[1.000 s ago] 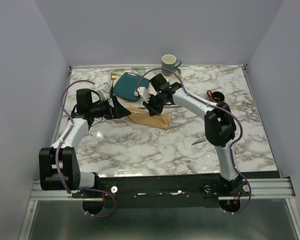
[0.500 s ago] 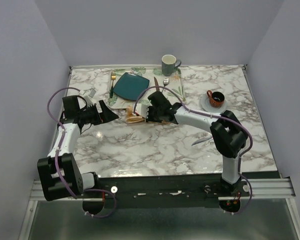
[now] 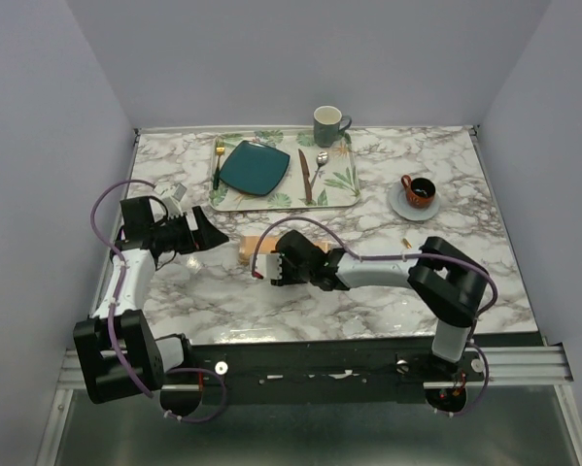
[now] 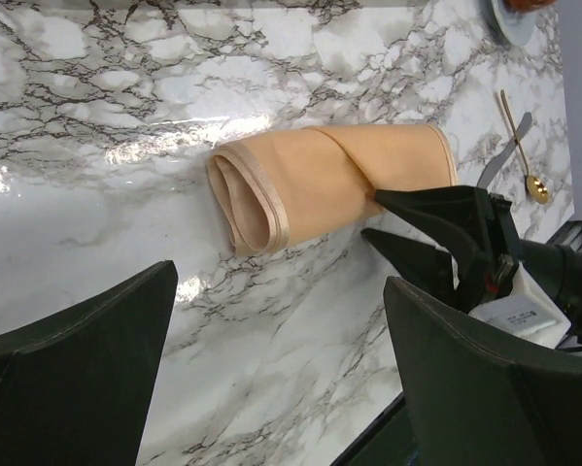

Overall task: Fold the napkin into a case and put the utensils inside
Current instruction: Turn over the smaller rectangle-folded napkin at the center of the board, then smooth out the smaller rectangle-folded napkin at the center of the board.

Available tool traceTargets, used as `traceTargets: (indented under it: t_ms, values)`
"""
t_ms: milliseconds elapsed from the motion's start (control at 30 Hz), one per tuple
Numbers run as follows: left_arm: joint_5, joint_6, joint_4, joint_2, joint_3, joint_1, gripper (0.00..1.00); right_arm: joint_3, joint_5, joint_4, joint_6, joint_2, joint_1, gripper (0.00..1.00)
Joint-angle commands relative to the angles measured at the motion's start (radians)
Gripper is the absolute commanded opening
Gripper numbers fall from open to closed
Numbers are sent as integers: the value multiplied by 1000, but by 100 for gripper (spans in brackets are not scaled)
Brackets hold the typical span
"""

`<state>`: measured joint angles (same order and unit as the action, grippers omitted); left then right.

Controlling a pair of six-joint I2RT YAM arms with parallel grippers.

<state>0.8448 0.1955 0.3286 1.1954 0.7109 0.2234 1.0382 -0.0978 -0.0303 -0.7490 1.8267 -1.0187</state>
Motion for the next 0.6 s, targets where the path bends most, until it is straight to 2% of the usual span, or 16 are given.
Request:
traceTargets:
  t_ms: [0,133,233,267,333,367,433,467,500,567]
  values:
    - [23,-106,87,7,19,8,99,5,-27,-60,124,-69,-43,65]
    - [82,-140,125,62,83,-1,99,120,7,-235,206,-133,-34,76]
    - [105,-123,125,115,123,-56,99,204,127,-393,276,-181,20,81]
    - [111,-116,112,139,133,-74,97,224,197,-437,298,-185,40,81]
    - [128,-82,87,164,151,-122,87,272,284,-552,368,-191,127,81]
    - [140,-71,60,194,159,-133,74,289,400,-592,387,-181,161,80]
    - [167,-47,37,228,179,-153,52,319,496,-678,439,-161,251,78]
    - [192,-38,21,268,182,-166,26,328,605,-706,445,-132,278,75]
    - [207,-31,15,286,185,-177,16,336,639,-747,467,-112,314,74]
    - [223,-21,3,346,193,-212,7,350,751,-775,482,-78,344,72]
